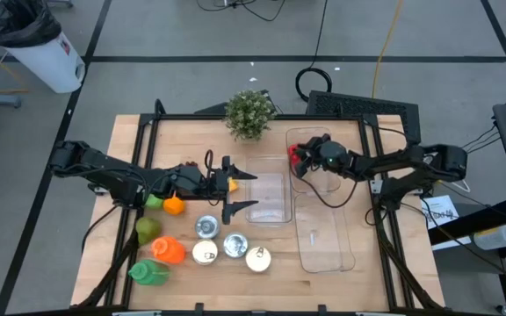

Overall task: Pick & Place Food Item
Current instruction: Put the red bell pepper into the top transparent bin, then put the red grapes into the top transparent bin

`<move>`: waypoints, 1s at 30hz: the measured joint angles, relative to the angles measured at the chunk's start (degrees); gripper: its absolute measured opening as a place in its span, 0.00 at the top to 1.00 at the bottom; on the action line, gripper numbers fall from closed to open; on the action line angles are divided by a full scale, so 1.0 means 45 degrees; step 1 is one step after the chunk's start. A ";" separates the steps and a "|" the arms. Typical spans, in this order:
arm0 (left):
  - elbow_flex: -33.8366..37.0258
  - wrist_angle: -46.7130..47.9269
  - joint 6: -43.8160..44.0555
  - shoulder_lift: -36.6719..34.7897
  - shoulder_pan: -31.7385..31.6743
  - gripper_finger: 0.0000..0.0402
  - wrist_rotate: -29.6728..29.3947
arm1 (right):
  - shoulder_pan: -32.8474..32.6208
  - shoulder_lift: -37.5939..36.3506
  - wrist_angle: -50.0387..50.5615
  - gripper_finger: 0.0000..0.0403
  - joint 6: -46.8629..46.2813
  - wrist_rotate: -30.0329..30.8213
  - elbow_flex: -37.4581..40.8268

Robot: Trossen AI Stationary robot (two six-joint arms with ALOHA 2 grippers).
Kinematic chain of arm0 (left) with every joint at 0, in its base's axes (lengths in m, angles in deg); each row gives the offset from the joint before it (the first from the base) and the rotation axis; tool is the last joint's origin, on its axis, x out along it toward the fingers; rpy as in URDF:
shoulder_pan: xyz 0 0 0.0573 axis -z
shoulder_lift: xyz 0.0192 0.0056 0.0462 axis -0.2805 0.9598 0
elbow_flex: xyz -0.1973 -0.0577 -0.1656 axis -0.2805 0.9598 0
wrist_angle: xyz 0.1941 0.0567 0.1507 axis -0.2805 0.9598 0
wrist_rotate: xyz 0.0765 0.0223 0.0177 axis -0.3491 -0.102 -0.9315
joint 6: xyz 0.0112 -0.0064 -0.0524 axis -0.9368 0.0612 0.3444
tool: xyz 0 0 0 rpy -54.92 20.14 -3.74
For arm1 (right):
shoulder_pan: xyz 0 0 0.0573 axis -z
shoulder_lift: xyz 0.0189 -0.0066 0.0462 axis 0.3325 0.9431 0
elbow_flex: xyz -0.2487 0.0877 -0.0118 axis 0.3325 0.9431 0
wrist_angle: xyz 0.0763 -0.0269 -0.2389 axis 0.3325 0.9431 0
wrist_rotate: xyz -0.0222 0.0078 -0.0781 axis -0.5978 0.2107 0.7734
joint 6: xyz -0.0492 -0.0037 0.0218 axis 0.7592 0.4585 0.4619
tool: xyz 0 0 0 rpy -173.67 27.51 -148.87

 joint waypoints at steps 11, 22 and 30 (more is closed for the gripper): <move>0.0000 0.0759 0.0622 0.0000 0.0000 0.16 0.0014 | -0.0377 -0.3154 0.1960 0.57 0.0828 -0.0772 0.0005; 0.0005 0.5371 0.2437 0.0000 0.0258 0.16 -0.1161 | -0.4989 -0.6057 0.3476 0.55 0.0734 -0.2283 0.0010; 0.0005 0.9739 0.6304 0.0000 -0.0128 0.17 -0.4353 | -0.8656 -0.6196 0.3148 0.55 0.1374 -0.2101 0.0010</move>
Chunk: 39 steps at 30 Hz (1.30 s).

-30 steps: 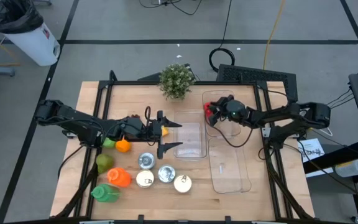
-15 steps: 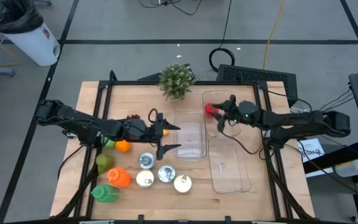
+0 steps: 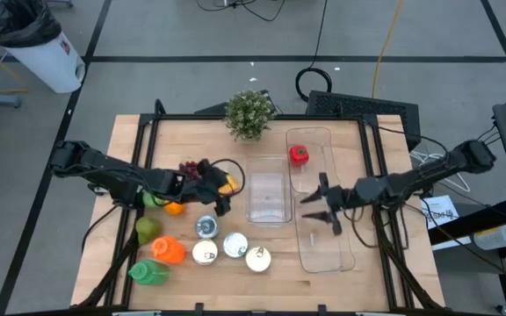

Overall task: Pick & Place Food Item
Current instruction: Put the red grapes into the top transparent bin

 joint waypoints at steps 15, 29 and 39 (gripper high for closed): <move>0.0010 0.7820 1.2714 0.0112 -0.1719 0.17 0.0281 | -0.0534 0.0001 0.0379 0.55 0.0609 0.2466 0.0000; 0.0890 0.6747 1.1826 0.1468 -0.3140 0.17 0.1805 | -0.0541 0.0005 0.0055 0.55 0.0066 0.2456 0.0005; 0.1049 0.6643 1.1681 0.1888 -0.3408 0.20 0.2021 | -0.0543 0.0005 0.0024 0.55 -0.0146 0.2444 0.0005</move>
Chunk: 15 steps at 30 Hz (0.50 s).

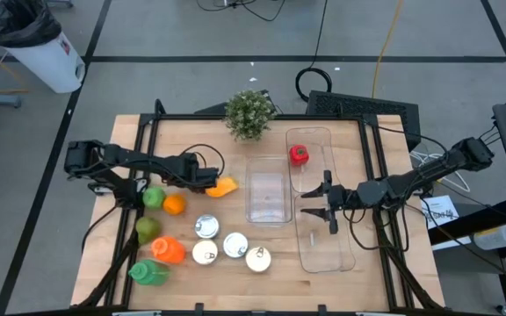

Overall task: Pick & Place Food Item
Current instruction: Put the red grapes into the top transparent bin

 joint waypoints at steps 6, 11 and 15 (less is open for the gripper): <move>-0.0005 -0.0203 -0.0494 0.0001 0.0005 0.42 0.0059 | 0.0000 0.0000 -0.0003 0.55 0.0000 -0.0002 0.0000; -0.0005 -0.0314 -0.1964 0.0001 0.0005 0.63 -0.1592 | 0.0000 0.0000 -0.0005 0.55 0.0000 -0.0002 0.0000; -0.0005 -0.0567 -0.3315 0.0001 0.0005 0.75 -0.1995 | 0.0000 0.0000 -0.0004 0.55 0.0000 -0.0002 0.0000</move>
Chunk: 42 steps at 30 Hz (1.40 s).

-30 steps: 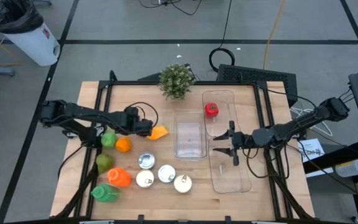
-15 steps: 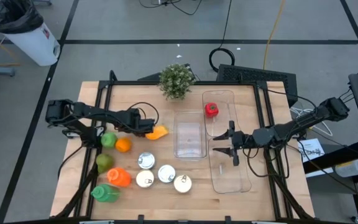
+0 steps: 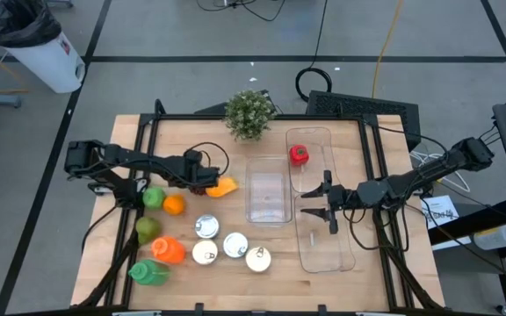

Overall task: Pick & Place Food Item
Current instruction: Put the red grapes into the top transparent bin

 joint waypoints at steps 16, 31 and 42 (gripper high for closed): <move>-0.0005 0.0015 0.1355 0.0000 -0.0017 0.86 0.0810 | 0.0000 0.0000 0.0001 0.55 -0.0005 0.0000 0.0000; -0.0005 0.0019 0.1500 -0.0005 -0.0083 0.38 0.1596 | 0.0000 0.0004 0.0009 0.55 -0.0005 0.0000 0.0000; -0.0026 -0.0197 0.1334 0.1280 -0.0083 0.45 0.2558 | -0.0001 0.0005 0.0074 0.55 -0.0006 0.0000 0.0000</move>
